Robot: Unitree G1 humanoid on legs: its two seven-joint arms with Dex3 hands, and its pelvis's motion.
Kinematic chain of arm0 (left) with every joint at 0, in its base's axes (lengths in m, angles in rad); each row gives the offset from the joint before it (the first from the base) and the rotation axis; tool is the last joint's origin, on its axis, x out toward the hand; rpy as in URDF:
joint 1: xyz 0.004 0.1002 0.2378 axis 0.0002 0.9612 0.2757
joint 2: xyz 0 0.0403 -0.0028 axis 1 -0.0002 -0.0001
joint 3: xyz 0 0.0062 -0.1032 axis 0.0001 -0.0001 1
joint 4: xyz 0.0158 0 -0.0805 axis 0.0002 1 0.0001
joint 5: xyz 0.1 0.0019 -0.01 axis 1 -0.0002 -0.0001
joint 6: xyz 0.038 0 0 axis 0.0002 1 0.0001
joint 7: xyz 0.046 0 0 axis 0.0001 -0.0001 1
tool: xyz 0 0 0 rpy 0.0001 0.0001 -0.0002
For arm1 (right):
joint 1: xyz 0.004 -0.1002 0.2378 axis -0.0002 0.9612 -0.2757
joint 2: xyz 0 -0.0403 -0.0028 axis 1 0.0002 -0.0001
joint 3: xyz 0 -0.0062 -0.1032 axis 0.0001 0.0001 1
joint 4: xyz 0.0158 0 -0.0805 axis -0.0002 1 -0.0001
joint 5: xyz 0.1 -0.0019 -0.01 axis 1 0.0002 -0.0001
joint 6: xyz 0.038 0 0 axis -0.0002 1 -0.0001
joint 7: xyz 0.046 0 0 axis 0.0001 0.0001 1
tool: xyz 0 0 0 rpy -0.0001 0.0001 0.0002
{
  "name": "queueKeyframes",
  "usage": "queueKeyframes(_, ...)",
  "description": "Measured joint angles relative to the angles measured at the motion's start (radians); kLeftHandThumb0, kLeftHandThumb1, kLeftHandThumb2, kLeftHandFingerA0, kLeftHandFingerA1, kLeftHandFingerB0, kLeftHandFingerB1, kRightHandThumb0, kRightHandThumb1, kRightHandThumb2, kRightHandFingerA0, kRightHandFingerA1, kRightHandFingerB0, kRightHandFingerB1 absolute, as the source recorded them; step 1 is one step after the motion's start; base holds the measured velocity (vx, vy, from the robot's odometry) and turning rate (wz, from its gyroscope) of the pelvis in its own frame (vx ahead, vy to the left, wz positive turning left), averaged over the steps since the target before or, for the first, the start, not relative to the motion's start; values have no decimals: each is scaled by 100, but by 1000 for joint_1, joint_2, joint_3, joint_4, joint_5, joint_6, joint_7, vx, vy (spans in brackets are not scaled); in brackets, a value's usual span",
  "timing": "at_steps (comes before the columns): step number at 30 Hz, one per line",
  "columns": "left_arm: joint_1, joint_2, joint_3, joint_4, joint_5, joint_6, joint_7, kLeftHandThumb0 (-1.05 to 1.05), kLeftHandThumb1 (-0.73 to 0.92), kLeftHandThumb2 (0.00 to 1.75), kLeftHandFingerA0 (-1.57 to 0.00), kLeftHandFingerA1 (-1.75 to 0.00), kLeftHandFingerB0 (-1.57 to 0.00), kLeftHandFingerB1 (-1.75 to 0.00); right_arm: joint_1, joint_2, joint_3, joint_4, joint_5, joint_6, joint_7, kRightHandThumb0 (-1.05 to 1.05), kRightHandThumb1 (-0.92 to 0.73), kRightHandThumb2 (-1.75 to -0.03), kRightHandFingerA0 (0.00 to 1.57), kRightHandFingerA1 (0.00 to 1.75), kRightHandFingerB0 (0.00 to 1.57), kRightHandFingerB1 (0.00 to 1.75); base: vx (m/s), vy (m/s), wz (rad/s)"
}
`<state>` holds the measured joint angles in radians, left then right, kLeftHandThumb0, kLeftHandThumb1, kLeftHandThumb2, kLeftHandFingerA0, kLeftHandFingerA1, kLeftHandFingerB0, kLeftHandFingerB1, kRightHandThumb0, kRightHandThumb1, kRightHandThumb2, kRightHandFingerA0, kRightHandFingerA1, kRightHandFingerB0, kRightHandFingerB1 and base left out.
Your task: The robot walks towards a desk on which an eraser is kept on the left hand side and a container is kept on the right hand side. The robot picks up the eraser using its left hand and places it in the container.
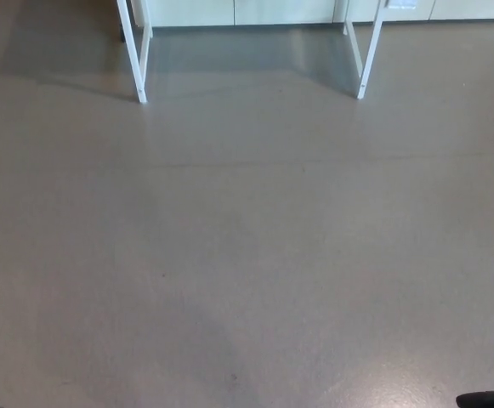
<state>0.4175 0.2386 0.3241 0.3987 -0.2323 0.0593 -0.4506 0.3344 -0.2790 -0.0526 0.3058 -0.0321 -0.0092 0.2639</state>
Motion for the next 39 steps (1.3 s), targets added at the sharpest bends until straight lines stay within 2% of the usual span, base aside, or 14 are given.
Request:
queueKeyframes(12, -1, -6, -2, 5, -10, 5, -11, -37, 57, 57, -48, -37, -27, -30, 2, -9, 2, 3, -1, -8, 2, -3, -37, -50, 81, 57, 59, 52, 24, 121, -5)
queueKeyframes(20, -11, 22, 3, -1, -13, 5, -14, -37, 57, 58, -47, -36, -28, -30, -2, -1, 10, 8, -1, -17, 8, -5, -38, -51, 80, 56, 59, 52, 165, 139, 1)
queueKeyframes(30, -5, 20, -4, -10, -16, 5, -16, -37, 58, 58, -49, -37, -29, -31, -7, -8, 20, 12, -7, -28, 9, -6, -39, -51, 82, 56, 60, 52, 218, -158, 28)
queueKeyframes(39, 8, 18, -7, -9, -19, 5, -16, -39, 58, 58, -45, -36, -26, -30, -5, -21, 27, 30, -14, -47, 8, -9, -37, -51, 83, 57, 61, 52, 207, -19, -7)
